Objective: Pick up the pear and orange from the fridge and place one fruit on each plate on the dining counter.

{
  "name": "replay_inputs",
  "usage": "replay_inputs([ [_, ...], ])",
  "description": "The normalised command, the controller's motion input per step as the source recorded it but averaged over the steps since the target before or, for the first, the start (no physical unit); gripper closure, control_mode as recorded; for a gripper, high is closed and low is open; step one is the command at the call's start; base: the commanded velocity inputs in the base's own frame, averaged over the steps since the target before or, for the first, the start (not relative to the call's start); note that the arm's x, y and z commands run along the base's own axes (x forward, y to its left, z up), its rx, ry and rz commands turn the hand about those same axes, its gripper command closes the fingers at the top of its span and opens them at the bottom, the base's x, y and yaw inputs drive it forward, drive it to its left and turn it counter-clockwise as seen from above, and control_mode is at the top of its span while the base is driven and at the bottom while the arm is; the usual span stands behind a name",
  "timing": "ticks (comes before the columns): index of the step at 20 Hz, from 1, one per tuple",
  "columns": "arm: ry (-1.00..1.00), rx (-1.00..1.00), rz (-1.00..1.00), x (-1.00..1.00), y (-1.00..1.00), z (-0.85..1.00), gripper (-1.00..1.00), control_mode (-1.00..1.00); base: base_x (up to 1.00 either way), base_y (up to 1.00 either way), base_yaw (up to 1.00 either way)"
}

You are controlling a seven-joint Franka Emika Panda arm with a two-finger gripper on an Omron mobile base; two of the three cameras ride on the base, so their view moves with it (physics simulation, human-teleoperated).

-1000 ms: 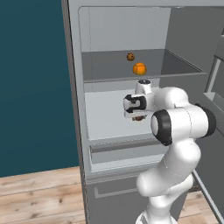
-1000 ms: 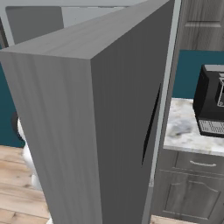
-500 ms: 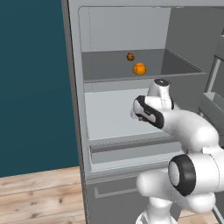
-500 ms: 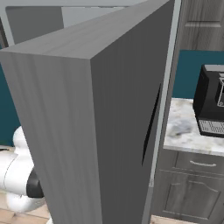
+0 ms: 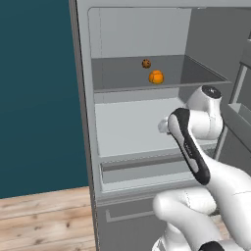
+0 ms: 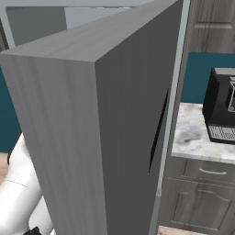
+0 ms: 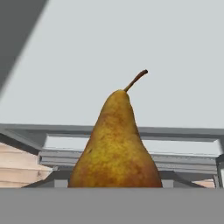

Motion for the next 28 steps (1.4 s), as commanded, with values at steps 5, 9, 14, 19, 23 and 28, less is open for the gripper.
replay_inputs([
  [5, -0.12, 0.0, 0.0, -0.97, 0.02, 0.74, 1.0, -1.0, 0.0, 0.0, 0.0],
  [9, -0.14, 0.0, -0.01, -0.88, 0.14, 0.56, 1.0, -1.0, 0.0, 0.0, 0.0],
  [14, -0.22, -0.03, 0.0, -0.93, 0.16, 0.34, 1.0, -1.0, 0.0, 0.0, 0.0],
  [19, -0.43, -0.07, 0.0, -1.0, 0.14, 0.18, 1.0, -1.0, 0.0, 0.0, 0.0],
  [23, -0.28, 0.0, -0.01, -0.94, 0.03, 0.44, 1.0, -1.0, 0.0, 0.0, 0.0],
  [28, -0.05, 0.0, -0.08, -0.73, 0.0, 0.38, 1.0, -1.0, 0.0, 0.0, 0.0],
])
